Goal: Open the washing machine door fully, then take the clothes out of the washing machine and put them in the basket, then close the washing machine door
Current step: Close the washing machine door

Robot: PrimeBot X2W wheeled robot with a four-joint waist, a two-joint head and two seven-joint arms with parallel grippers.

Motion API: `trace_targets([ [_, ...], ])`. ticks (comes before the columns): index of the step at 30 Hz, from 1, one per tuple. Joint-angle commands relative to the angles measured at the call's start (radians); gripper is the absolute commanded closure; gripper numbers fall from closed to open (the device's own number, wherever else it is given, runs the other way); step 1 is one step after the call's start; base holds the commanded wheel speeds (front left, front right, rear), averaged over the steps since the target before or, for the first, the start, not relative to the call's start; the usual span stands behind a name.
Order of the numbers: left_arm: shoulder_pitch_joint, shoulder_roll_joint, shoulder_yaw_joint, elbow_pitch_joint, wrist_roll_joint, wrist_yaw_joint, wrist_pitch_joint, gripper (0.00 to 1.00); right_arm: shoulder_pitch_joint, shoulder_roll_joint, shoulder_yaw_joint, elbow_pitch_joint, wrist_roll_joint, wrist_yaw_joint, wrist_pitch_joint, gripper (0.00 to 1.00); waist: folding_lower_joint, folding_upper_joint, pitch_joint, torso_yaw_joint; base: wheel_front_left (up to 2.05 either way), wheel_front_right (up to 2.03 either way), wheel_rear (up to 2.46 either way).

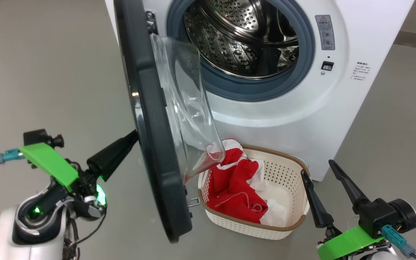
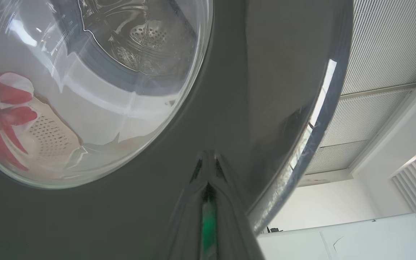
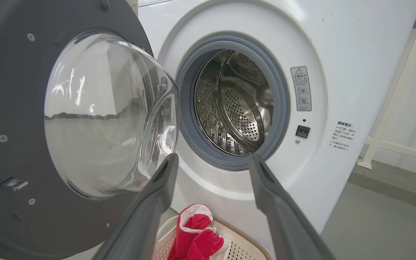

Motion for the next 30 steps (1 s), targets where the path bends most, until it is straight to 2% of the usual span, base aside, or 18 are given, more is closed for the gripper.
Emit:
trace_targets([
  [1, -0.006, 0.016, 0.010, -0.034, -0.012, -0.007, -0.002, 1.00, -0.021, -0.006, 0.024, -0.023, 0.002, -0.001, -0.009, 0.00, 0.0000, 0.0000, 0.004, -0.007, 0.00, 0.00, 0.00],
  [30, -0.020, 0.016, -0.045, -0.009, -0.104, -0.060, -0.059, 1.00, -0.042, -0.006, 0.020, -0.031, -0.007, -0.001, -0.006, 0.00, 0.0000, 0.0000, 0.040, -0.092, 0.00, 0.00, 0.00],
])
